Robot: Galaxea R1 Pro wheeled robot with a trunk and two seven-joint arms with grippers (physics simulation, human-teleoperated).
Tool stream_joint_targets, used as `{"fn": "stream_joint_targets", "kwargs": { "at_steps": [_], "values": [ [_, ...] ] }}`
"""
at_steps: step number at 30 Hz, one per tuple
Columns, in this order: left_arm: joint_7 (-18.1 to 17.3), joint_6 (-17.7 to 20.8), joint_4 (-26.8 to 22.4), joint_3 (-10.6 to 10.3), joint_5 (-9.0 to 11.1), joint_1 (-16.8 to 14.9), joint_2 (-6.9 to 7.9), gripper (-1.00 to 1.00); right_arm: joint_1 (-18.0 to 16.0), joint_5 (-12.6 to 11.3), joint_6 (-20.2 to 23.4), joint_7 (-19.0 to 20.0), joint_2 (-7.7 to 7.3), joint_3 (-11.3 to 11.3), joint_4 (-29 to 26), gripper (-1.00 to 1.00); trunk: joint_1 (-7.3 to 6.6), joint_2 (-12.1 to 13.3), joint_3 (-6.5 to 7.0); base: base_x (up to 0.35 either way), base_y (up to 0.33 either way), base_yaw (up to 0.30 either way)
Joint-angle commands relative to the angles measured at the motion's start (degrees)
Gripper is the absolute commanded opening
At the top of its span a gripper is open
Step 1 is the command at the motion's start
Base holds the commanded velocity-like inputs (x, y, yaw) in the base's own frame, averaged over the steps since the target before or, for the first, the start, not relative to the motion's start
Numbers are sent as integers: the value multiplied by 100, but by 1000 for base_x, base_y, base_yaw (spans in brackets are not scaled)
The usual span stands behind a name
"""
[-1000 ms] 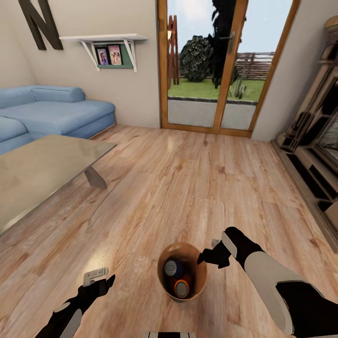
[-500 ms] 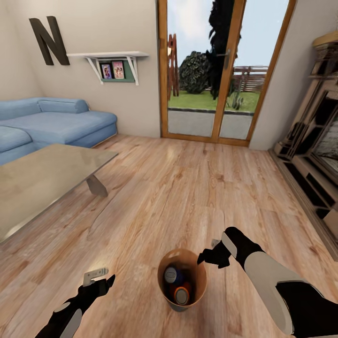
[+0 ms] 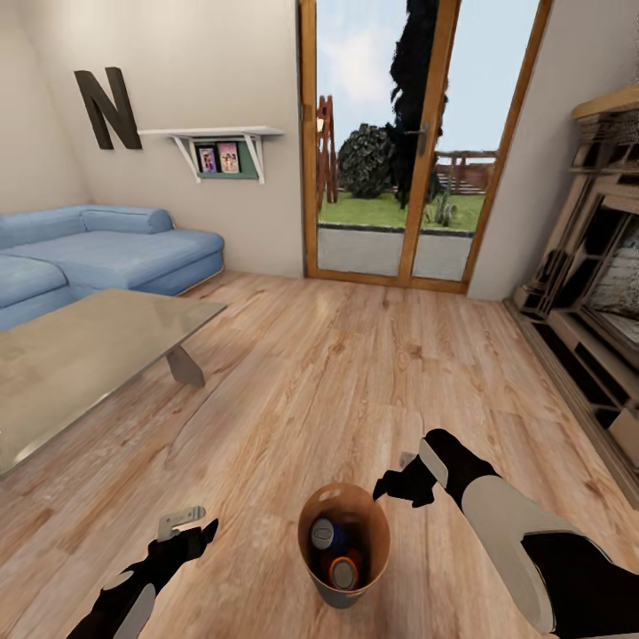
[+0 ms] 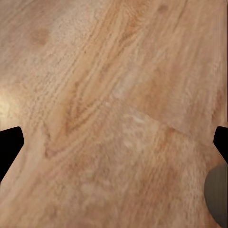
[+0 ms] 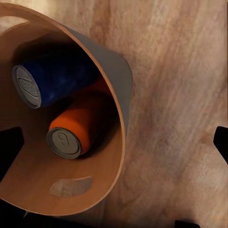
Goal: Put the three can of soda from the living room inside the tash can in the kitchen.
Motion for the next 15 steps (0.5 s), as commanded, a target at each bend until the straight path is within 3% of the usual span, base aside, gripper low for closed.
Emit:
{"fn": "stream_joint_targets", "kwargs": {
  "at_steps": [1,15],
  "values": [
    [-1,0,6,0,0,0,0,100,0,2,0,-1,0,0,0,100,-2,2,23,0,0,0],
    [-4,-2,374,0,0,0,0,100,12,7,-119,-3,-2,0,-15,100,-38,21,333,0,0,0]
  ]
}}
